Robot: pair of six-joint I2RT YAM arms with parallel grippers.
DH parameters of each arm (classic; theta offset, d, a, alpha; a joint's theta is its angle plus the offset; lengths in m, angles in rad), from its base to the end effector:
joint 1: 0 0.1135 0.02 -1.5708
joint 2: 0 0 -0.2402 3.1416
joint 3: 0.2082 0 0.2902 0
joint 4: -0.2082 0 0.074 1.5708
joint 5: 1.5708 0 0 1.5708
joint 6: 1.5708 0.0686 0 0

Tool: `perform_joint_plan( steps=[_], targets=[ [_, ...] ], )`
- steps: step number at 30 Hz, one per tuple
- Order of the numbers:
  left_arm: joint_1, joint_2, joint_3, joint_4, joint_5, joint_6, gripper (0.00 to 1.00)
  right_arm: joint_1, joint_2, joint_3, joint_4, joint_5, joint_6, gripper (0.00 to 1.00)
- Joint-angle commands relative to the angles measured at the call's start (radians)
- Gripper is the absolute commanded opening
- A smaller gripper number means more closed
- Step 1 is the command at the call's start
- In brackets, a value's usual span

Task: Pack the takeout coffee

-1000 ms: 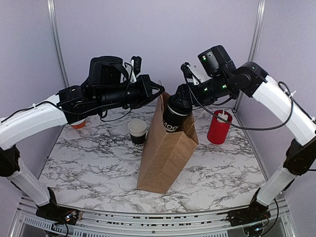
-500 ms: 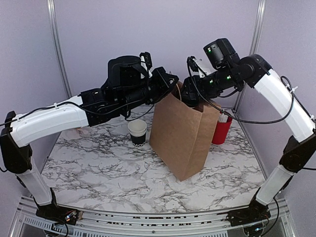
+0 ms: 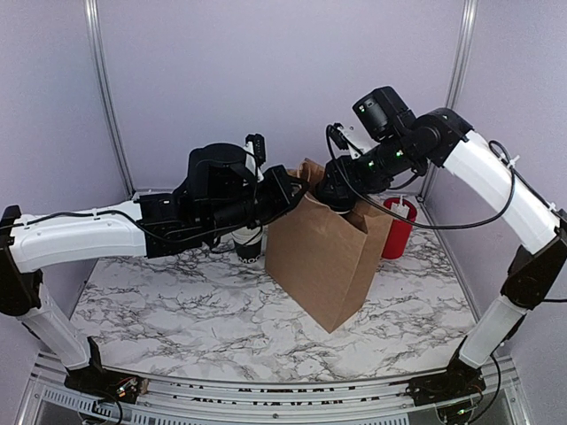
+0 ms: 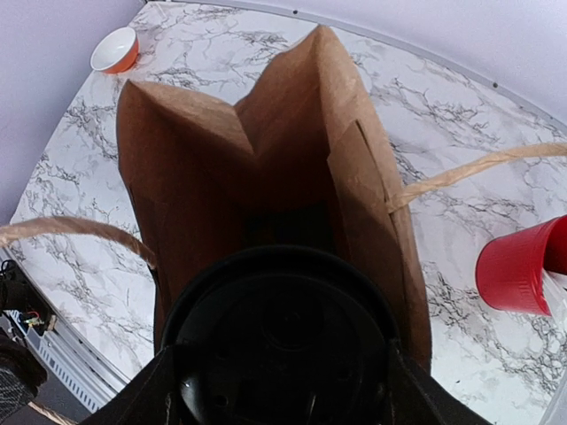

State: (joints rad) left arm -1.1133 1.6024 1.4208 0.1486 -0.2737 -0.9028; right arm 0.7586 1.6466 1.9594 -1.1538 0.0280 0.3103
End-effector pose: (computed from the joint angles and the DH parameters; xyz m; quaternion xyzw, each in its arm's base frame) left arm 0.2188 -0.4024 0.3567 -0.0195 0.7180 -0.5303 0.4504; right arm 0.2807 0.2634 0.3912 -0.2027 0.9118 0.1705 0.3137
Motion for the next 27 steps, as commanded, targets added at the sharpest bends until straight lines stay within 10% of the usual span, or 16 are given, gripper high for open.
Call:
perform_joint_plan(
  steps=[1,27],
  targets=[
    [-0.009,-0.060,-0.031,0.043,0.015,-0.004,0.00,0.036,0.022,0.025,-0.017,0.003,-0.020,0.51],
    [-0.010,-0.186,-0.145,-0.018,0.025,0.060,0.00,0.074,0.115,-0.037,-0.048,0.070,-0.114,0.49]
  ],
)
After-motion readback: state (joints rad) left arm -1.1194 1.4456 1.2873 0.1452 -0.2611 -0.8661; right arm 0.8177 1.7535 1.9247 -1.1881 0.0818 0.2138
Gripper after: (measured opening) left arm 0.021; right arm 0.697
